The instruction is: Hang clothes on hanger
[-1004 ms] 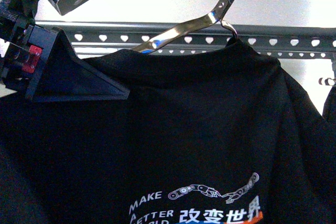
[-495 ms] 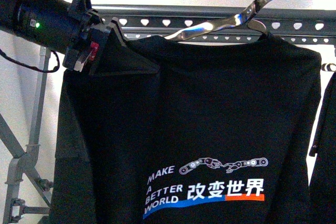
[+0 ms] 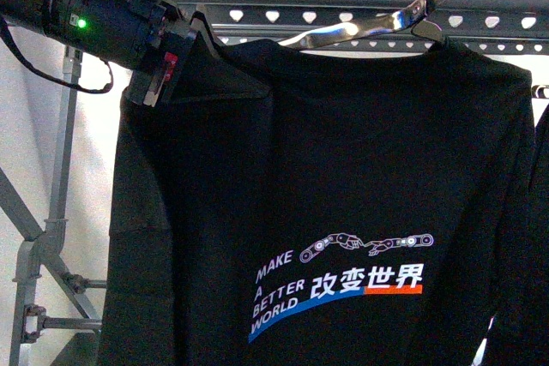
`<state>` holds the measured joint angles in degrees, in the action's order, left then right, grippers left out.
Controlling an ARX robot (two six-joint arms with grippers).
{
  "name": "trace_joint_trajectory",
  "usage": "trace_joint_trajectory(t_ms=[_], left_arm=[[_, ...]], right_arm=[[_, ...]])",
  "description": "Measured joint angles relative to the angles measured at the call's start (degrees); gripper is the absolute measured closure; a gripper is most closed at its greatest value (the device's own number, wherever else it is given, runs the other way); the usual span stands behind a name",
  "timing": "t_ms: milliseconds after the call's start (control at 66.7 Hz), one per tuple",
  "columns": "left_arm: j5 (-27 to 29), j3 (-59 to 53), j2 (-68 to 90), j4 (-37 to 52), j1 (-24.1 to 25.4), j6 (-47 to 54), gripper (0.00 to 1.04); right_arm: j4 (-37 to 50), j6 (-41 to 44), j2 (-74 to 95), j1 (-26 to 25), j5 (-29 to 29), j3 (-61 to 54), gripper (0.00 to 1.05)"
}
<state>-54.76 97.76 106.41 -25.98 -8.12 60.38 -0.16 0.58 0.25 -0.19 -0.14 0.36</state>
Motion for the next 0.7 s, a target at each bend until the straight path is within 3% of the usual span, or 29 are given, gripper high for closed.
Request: trace_joint_trajectory(t_ms=[135, 180, 195, 255, 315, 360, 465, 554, 629, 704], left_arm=[[0.04, -0.04, 0.0, 0.0, -0.04, 0.0, 1.0], [0.07, -0.04, 0.0, 0.0, -0.04, 0.0, 1.0], [0.2, -0.04, 0.0, 0.0, -0.04, -0.02, 1.0], [0.22, -0.04, 0.0, 0.0, -0.24, -0.02, 1.0], [0.2, -0.04, 0.0, 0.0, -0.37, -0.02, 1.0], [0.15, -0.07, 0.0, 0.0, -0.35, -0.02, 1.0], [0.17, -0.09, 0.0, 0.02, 0.02, -0.07, 1.0], [0.2, -0.09, 0.0, 0.02, -0.02, -0.09, 1.0], [0.28, -0.11, 0.0, 0.02, -0.22, -0.09, 1.0], [0.15, -0.13, -0.02, 0.02, -0.42, -0.11, 1.0]], right_arm=[[-0.2, 0.07, 0.15, -0.2, -1.03, 0.04, 0.07], [-4.44, 1.92, 4.72, -6.36, -15.56, 2.64, 0.07], [-4.04, 4.02, 9.25, -11.23, -24.2, 4.39, 0.07], [0.92, 11.02, 23.3, -24.92, -42.58, 11.69, 0.07], [1.79, 16.79, 33.92, -32.13, -52.76, 19.87, 0.07], [-0.33, 21.18, 40.54, -33.77, -57.37, 25.83, 0.07], [-6.86, 32.57, 54.01, -32.87, -61.75, 39.04, 0.07], [-18.84, 47.95, 67.41, -29.22, -63.28, 54.75, 0.07], [-28.94, 59.23, 74.64, -25.35, -60.81, 65.29, 0.07], [-32.48, 67.91, 79.54, -21.79, -56.92, 72.04, 0.07]])
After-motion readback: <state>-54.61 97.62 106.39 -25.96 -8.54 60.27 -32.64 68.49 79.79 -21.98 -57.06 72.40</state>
